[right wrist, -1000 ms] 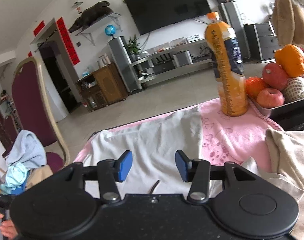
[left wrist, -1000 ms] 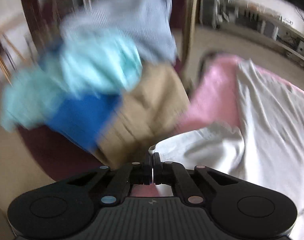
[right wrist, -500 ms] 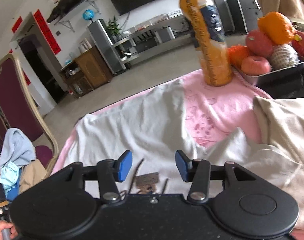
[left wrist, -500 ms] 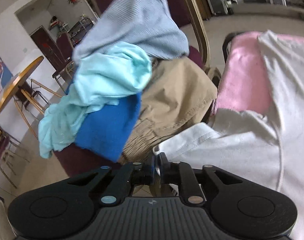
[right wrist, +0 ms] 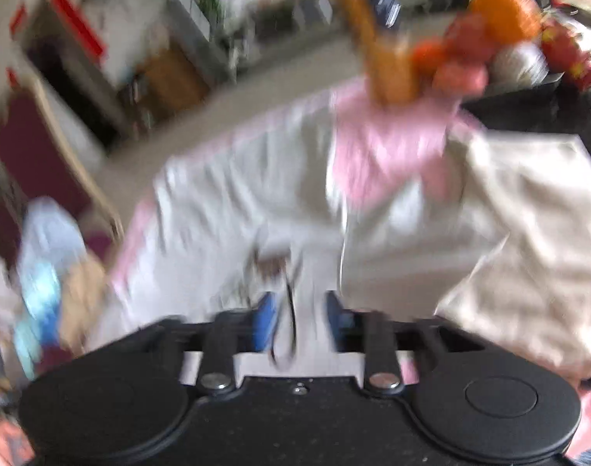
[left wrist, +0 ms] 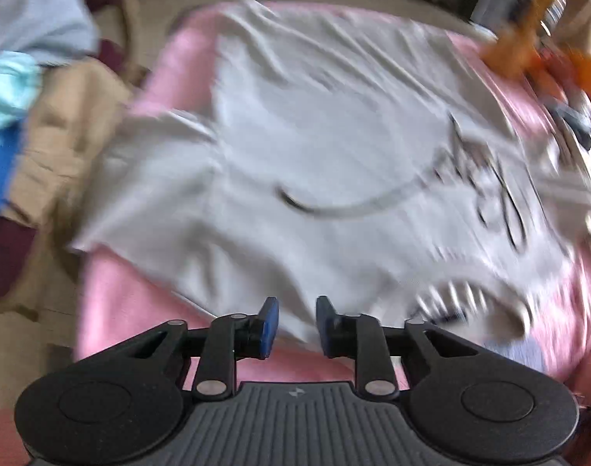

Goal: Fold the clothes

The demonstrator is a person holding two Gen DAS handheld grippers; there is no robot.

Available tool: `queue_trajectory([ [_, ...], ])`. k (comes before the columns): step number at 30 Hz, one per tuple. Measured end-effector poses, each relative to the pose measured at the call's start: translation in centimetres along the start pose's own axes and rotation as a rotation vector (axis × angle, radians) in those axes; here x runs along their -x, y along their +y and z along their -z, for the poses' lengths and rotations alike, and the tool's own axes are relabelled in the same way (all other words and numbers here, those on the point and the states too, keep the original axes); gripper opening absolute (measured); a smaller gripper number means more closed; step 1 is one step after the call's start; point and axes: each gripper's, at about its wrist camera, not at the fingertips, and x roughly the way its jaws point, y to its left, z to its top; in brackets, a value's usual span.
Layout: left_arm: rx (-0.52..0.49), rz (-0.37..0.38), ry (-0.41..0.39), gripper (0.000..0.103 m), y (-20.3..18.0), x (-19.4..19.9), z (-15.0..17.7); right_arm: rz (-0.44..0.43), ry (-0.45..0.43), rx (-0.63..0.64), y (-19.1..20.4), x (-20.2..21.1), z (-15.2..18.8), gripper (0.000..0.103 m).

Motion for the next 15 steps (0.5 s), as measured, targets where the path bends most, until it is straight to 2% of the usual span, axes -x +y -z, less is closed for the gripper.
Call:
queue_trajectory([
  [2, -0.043, 0.03, 0.014, 0.017, -0.9, -0.7, 0.5, -0.004, 0.119, 0.065, 1.6, -3.3, 1.6, 0.016],
  [4, -0.065, 0.056, 0.02, 0.017, -1.1, -1.2, 0.9, -0.004, 0.182, 0.122, 3.0, -5.5, 3.0, 0.016],
  [7, -0.069, 0.089, 0.04, 0.017, -0.5, -2.5, 1.1, 0.019, 0.218, 0.231, 5.2, -7.6, 4.7, 0.017],
  [12, -0.114, 0.043, 0.056, 0.021, -0.7, -1.9, 1.7, 0.082, 0.251, 0.334, 6.5, -8.3, 6.4, 0.016],
  [15, -0.109, 0.033, 0.06, 0.021, -0.4, -1.1, 2.1, 0.119, 0.275, 0.329, 6.1, -7.3, 7.0, 0.016],
])
